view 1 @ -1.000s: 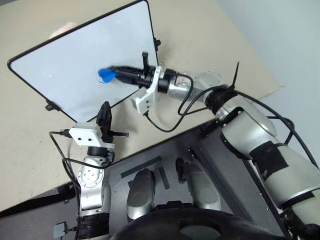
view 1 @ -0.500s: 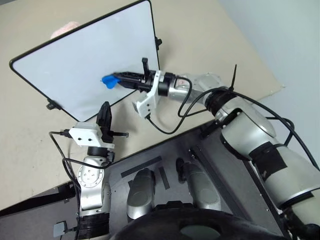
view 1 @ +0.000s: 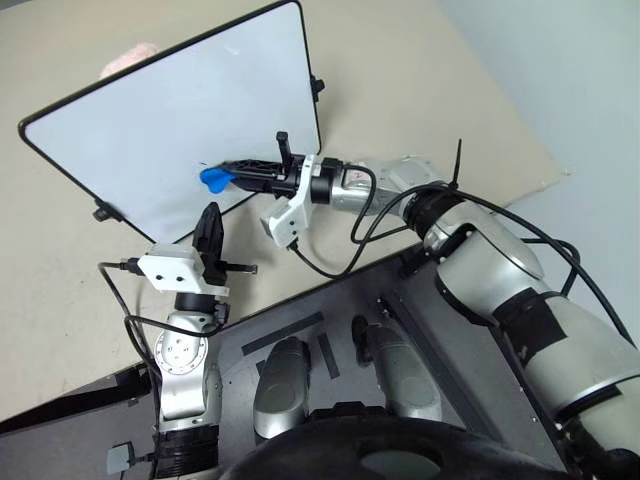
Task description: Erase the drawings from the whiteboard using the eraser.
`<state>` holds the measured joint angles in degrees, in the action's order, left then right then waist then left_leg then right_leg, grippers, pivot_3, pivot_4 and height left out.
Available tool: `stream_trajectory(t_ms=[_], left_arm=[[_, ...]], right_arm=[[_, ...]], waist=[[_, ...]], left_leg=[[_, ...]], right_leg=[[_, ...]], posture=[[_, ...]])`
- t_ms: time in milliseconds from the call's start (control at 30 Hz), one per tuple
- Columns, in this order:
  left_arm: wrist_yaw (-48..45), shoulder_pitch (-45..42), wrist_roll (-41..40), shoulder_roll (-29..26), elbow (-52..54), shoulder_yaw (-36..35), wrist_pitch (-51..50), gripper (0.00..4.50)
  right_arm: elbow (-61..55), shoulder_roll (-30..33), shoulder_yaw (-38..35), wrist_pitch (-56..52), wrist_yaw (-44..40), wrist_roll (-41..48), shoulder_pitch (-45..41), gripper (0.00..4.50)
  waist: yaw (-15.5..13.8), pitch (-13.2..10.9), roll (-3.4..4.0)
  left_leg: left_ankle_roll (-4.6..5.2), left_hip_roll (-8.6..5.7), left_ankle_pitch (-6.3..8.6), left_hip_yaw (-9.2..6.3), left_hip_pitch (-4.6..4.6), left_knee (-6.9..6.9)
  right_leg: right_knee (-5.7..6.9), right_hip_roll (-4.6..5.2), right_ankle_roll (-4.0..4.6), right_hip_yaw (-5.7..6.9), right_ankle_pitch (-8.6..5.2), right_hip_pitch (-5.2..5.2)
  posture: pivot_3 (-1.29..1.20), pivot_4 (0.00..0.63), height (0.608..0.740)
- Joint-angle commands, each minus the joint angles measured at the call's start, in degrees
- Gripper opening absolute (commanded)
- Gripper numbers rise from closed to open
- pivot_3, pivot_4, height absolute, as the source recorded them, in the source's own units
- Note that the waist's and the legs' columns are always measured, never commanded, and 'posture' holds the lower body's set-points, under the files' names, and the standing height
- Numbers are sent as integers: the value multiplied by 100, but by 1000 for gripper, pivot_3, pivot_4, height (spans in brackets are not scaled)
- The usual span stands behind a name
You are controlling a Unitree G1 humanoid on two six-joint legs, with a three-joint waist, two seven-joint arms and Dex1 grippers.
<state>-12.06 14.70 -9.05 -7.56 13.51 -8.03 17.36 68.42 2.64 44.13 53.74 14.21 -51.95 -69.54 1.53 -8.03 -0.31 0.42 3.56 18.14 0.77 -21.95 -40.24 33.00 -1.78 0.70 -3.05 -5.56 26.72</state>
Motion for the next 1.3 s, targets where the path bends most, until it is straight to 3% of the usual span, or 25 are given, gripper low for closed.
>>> stream_trajectory(t_ms=[33,433,933,1100,1233,1300], left_arm=[[17,3,5,5,113,-21,122,0],[-15,-13,-14,-14,102,-21,115,0],[-4,-30,-10,-23,104,-32,101,0],[8,-31,-9,-21,111,-43,109,0],[24,-18,-24,-21,133,-77,122,0],[18,32,-27,-13,154,-75,131,0]], right_arm=[[-58,0,-12,18,-65,56,-38,410],[-169,59,-357,-290,460,234,-407,410],[-18,-227,-38,-372,-147,83,-105,410],[-106,-23,-150,-328,-202,184,-54,410],[-394,510,-666,45,-1212,1030,268,410],[-809,912,-1016,142,-2501,2033,722,410]], waist=[[-3,0,0],[-1,0,0],[8,0,0],[5,0,0],[-83,1,-2],[-122,4,-7]], left_leg=[[0,0,0,0,0,0],[0,0,-1,0,0,-1],[1,0,-1,0,1,-3],[1,0,-1,0,1,-4],[1,0,-1,-1,1,-7],[1,-2,0,0,1,-11]], right_leg=[[0,0,0,0,0,0],[3,0,0,0,0,1],[4,0,2,0,1,0],[5,0,2,1,1,0],[3,0,2,1,1,-5],[-5,1,0,-1,2,-10]], posture=[[0,150,740],[0,150,740],[0,150,740],[0,150,740],[0,150,740],[0,150,740]])
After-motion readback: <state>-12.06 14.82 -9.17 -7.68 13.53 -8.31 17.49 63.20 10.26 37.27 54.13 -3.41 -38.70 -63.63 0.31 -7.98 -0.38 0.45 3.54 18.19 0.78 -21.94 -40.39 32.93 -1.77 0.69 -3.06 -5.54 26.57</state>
